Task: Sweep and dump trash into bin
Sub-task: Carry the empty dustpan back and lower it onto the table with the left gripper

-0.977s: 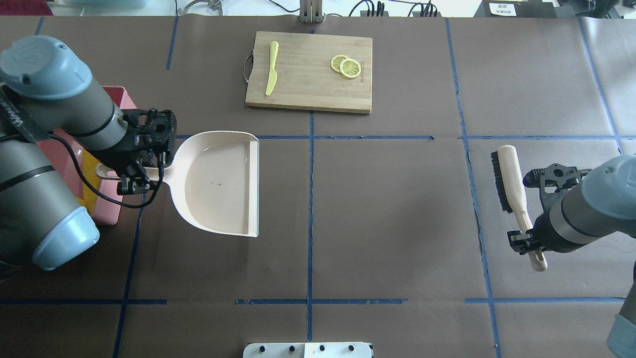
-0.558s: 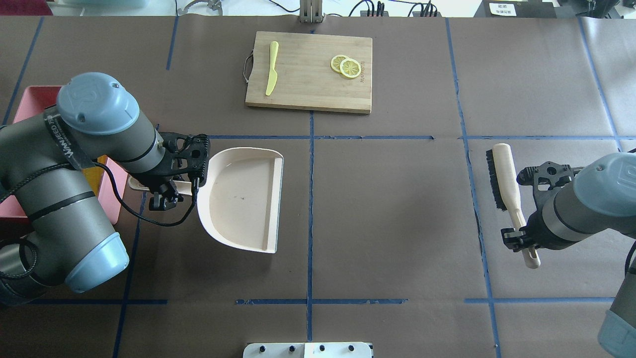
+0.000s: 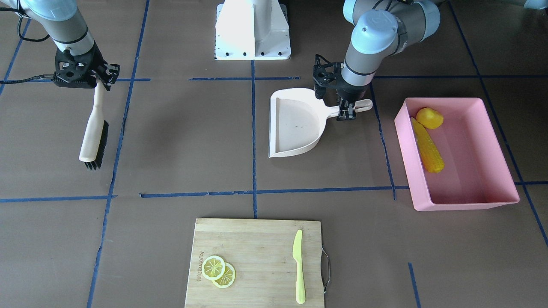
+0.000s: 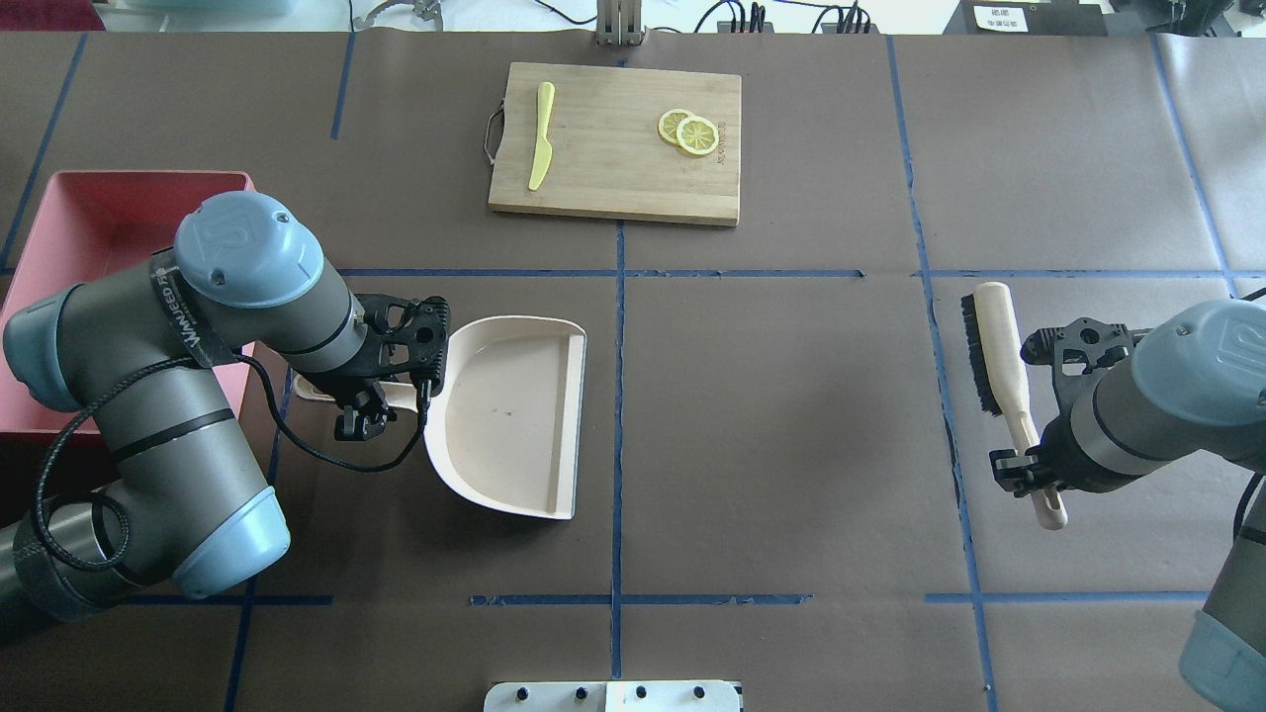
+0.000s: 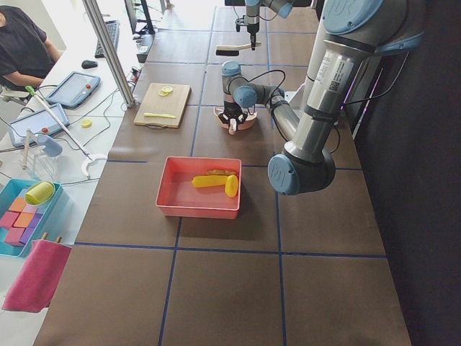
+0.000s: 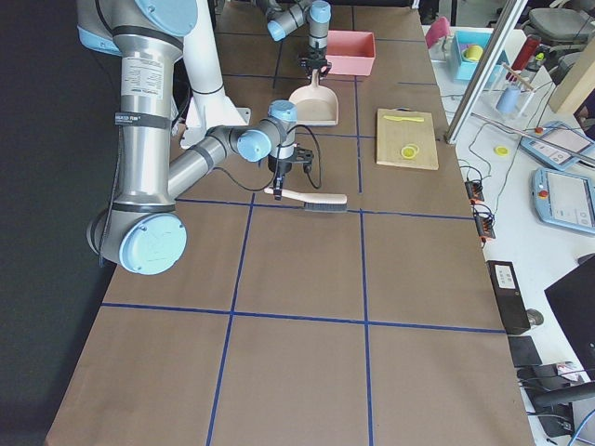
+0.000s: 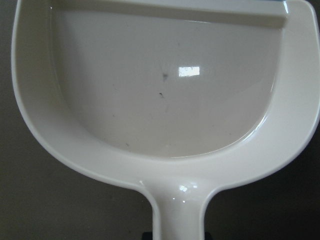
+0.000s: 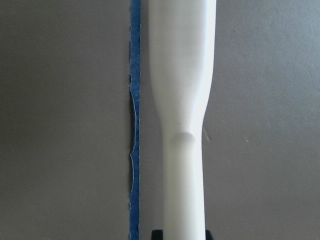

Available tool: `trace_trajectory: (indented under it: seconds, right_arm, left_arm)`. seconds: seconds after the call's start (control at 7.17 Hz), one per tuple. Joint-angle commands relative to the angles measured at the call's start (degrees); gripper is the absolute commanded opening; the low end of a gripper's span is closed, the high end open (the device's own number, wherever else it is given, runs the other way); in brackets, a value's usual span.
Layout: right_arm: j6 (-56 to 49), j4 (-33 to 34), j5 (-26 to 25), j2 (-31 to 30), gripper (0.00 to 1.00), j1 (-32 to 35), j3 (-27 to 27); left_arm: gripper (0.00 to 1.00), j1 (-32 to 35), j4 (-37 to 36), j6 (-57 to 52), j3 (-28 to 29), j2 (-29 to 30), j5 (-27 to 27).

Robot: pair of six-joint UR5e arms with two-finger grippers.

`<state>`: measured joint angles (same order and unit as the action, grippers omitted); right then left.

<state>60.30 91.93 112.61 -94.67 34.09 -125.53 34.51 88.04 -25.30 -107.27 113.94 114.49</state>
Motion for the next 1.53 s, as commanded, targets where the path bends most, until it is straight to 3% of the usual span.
trace_trajectory:
  seconds: [0.0,0.98,1.12,1.26,1.4]
  right_arm:
    - [0.17,0.0,0.16,0.02,0.0,0.01,-0.06]
    - [0.34,0.0,0.33,0.02,0.0,0.01,-0.15]
    - [0.34,0.0,0.42,0.02,0.0,0.01,-0.15]
    - [0.34,0.0,0.51,0.02,0.0,0.01,-0.15]
    - [0.34,0.09,0.51,0.36,0.0,0.01,-0.06]
  left_arm:
    - [0.0,-1.72,2.13,3.5,0.65,0.06,-0.14]
    - [0.0,-3.4,5.57,3.43,1.27,0.67,-1.64]
    - [0.15,-3.4,5.31,3.85,1.44,0.67,-1.46]
    - [0.99,-3.66,7.83,6.2,1.79,0.24,-1.2]
    - [1.0,-3.75,8.03,6.92,2.41,0.32,-1.63]
